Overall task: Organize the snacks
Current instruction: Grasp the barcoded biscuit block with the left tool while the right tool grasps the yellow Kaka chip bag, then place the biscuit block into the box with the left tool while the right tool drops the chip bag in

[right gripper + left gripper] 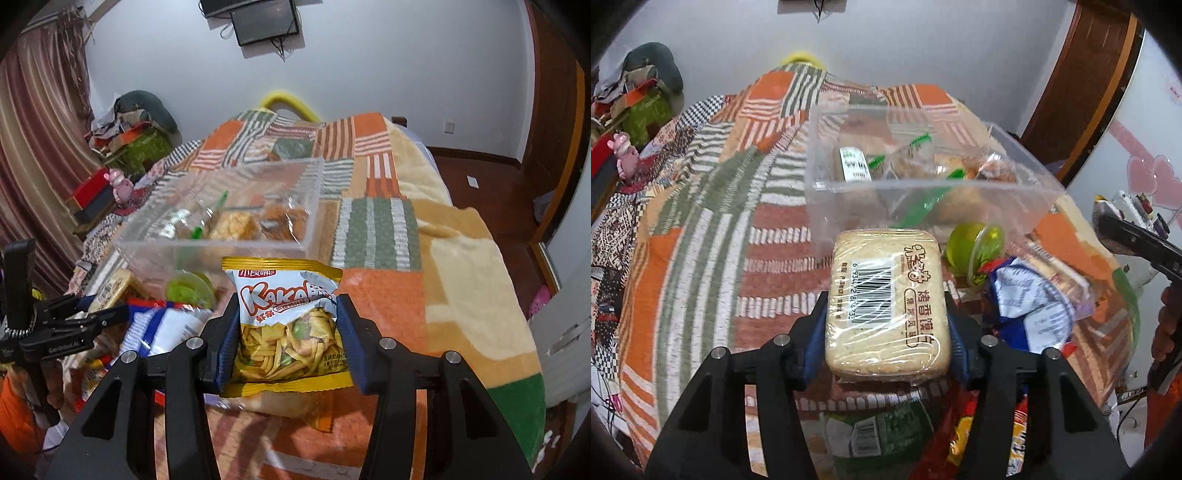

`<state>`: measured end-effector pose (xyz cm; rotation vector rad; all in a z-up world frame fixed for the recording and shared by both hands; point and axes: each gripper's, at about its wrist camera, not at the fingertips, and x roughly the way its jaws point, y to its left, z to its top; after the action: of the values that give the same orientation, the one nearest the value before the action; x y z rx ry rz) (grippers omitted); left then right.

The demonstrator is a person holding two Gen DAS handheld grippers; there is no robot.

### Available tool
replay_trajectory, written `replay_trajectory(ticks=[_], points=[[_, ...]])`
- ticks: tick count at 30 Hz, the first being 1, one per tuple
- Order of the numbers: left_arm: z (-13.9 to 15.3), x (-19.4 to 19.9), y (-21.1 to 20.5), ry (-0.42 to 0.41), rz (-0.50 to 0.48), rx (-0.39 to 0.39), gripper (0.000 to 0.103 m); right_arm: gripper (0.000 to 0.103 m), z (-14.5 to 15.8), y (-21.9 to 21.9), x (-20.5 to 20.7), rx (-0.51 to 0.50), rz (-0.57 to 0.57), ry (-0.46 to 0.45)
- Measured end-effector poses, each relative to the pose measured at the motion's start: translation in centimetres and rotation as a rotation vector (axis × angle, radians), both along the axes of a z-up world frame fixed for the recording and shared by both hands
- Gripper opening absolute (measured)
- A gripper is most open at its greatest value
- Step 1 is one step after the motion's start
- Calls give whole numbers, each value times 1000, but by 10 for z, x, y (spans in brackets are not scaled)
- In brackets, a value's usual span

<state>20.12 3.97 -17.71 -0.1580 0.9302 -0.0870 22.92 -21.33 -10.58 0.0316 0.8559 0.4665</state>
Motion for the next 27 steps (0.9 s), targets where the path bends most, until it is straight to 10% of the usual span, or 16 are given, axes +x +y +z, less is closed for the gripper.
replay_trajectory(ticks=[15,27], points=[[78,18,19,-196,49,-12,55,46,31,34,29,37,42,-111],[55,78,16,-138,54,-13,55,46,5,63,67,-20,68,-71]])
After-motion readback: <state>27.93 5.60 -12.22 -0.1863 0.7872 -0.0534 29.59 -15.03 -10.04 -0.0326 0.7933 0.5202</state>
